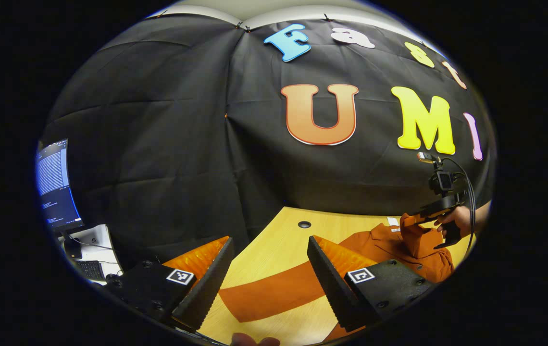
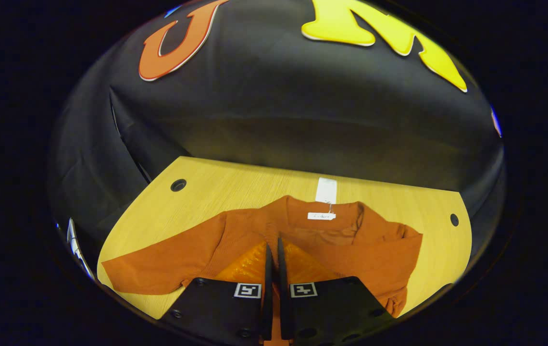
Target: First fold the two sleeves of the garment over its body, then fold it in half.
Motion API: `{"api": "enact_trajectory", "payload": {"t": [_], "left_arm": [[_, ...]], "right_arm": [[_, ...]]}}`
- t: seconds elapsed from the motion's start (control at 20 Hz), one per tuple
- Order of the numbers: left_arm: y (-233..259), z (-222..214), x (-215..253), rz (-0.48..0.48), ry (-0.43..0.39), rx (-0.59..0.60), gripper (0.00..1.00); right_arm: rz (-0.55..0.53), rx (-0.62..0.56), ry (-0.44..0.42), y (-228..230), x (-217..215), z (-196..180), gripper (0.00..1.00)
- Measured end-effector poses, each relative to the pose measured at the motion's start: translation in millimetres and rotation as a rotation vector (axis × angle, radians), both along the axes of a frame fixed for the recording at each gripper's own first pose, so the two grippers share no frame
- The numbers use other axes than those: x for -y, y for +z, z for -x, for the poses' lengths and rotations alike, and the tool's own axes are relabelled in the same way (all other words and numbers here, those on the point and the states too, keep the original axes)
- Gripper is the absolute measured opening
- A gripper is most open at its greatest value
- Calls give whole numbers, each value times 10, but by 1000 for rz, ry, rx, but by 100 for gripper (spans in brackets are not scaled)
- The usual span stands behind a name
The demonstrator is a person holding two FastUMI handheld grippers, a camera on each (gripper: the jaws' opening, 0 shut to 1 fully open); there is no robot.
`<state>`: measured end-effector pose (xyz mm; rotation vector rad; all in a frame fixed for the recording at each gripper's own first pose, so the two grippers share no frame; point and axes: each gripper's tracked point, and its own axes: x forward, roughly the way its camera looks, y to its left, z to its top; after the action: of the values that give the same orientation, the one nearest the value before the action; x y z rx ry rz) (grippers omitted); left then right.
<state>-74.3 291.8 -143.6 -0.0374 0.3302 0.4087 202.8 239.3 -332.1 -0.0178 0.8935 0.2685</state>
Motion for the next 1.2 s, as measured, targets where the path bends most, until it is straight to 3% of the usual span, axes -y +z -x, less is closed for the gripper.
{"api": "enact_trajectory", "payload": {"t": [0.25, 0.65, 0.75, 0.8, 0.9, 1.2], "left_arm": [[-122, 69, -161, 20, 32, -14, 100], [-230, 54, -271, 34, 57, -22, 99], [-267, 57, -273, 45, 53, -13, 100], [-277, 71, -284, 48, 54, -4, 100], [-387, 85, -302, 55, 51, 0, 99], [-1313, 424, -430, 80, 62, -160, 99]], "right_arm": [[-16, -65, -26, -340, -275, 82, 7], [-92, -61, -31, -268, -555, 112, 13], [-145, -54, -22, -181, -652, 116, 22], [-162, -42, -20, -123, -677, 103, 36], [-176, -24, -14, -2, -673, 115, 44], [-181, 16, 86, 440, -600, 443, 46]]}}
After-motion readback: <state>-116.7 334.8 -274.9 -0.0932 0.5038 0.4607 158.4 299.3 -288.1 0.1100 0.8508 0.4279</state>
